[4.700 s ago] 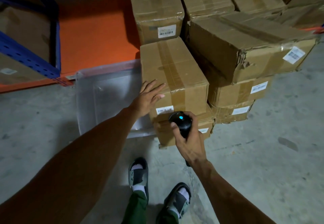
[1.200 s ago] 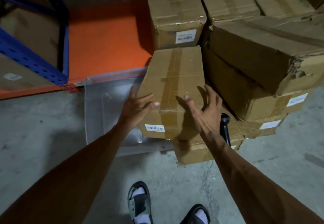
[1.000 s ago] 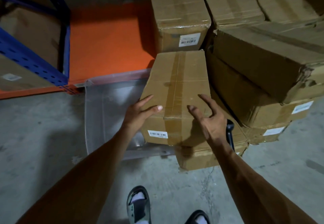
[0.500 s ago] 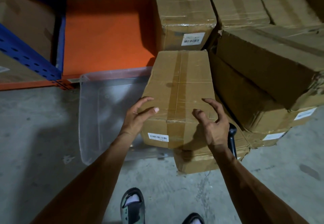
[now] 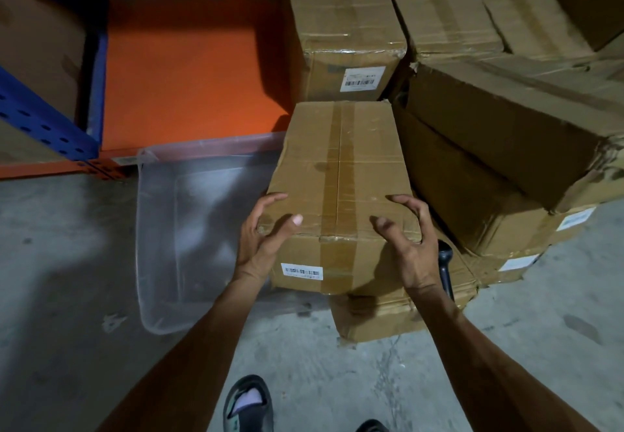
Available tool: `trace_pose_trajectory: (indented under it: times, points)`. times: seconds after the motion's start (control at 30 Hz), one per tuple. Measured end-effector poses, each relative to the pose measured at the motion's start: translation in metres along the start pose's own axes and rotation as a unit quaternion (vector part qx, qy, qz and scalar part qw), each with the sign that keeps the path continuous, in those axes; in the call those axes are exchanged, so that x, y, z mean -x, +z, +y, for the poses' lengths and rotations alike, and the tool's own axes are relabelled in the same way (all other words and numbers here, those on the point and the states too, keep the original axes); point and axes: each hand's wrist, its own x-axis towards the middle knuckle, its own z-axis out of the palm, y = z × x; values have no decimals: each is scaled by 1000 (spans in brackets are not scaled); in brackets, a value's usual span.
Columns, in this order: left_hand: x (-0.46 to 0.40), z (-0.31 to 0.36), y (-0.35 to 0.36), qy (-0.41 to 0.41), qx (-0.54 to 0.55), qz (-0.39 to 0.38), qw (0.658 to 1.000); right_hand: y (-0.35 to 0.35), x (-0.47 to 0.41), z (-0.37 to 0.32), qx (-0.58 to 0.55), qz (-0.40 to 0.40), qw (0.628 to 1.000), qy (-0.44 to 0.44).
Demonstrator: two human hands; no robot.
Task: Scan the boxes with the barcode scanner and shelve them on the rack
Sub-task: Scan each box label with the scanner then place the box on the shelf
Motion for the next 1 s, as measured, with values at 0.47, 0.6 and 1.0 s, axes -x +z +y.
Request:
trace_pose_trajectory:
  times: [0.47,0.6,1.0]
  points:
    - [17,94,-13,18,14,11,1000,-20,11,-80,-48,11,998,28]
    - [40,162,-33,24,-7,27,999,-32,33,-145,-35,10,998,46]
    - [145,406,-38,104,-25,58,993,-136,104,-365,-59,16,998,-2]
